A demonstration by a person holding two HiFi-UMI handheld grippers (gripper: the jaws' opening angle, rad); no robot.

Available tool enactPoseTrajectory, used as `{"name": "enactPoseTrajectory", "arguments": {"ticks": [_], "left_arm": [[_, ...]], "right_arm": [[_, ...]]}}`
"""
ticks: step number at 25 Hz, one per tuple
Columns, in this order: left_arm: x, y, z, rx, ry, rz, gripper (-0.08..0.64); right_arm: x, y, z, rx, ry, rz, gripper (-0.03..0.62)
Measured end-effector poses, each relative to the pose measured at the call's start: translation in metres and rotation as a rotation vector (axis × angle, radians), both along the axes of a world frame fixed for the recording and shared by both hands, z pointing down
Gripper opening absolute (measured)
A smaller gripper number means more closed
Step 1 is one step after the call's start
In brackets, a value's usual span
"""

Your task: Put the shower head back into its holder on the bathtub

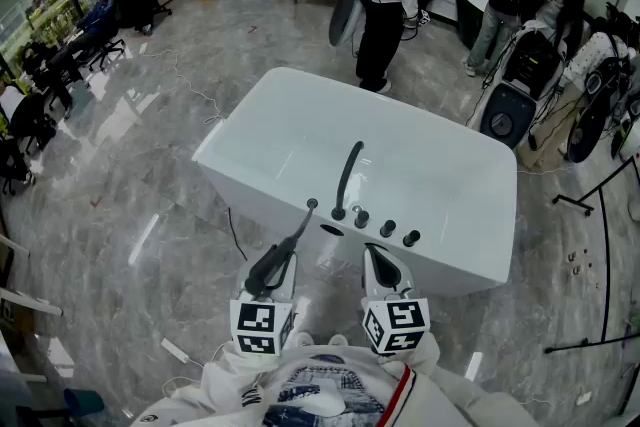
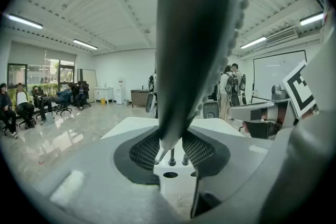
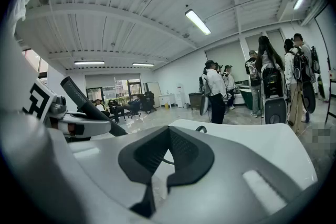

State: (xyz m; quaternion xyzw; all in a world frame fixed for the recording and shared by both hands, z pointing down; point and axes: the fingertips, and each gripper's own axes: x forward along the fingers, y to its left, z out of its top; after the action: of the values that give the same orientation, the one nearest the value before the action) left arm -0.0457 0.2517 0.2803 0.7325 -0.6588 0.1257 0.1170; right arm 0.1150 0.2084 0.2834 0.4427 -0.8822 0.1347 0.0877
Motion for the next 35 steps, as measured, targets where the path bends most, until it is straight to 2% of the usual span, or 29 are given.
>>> {"name": "enactPoseTrajectory", "arguments": {"ticks": [7,13,20,28,35], "left_arm": [[0.003,-0.004,0.001,0.002,-0.006,-0.009,0.138],[0.005,-0.009,-0.003,0.01,-0.02,-0.045,0.138],[0.018,-0.01,-0.005,0.013,-0.036,-0.076,0.138],[0.022,-0.014,-0.007,0.009,-0.032,-0.069,0.138],[0.019,-0.045,-0.018,0.039,-0.036,-0.035,0.14]], "right_arm": [[0.001,-0.003,0.004,-0.007,-0.001,-0.014,0.005],[0.014,-0.014,0.006,-0.026,-0.059,-0.002,0.005],[0.029,-0.018,0.007,-0.029,-0.065,-0.025,0.006],[0.031,-0.019,0.015,-0.064,-0.054,-0.027,0.006],[0.025,-0.043,0.016,-0.058,-0.048,-0.006,0.006]]}}
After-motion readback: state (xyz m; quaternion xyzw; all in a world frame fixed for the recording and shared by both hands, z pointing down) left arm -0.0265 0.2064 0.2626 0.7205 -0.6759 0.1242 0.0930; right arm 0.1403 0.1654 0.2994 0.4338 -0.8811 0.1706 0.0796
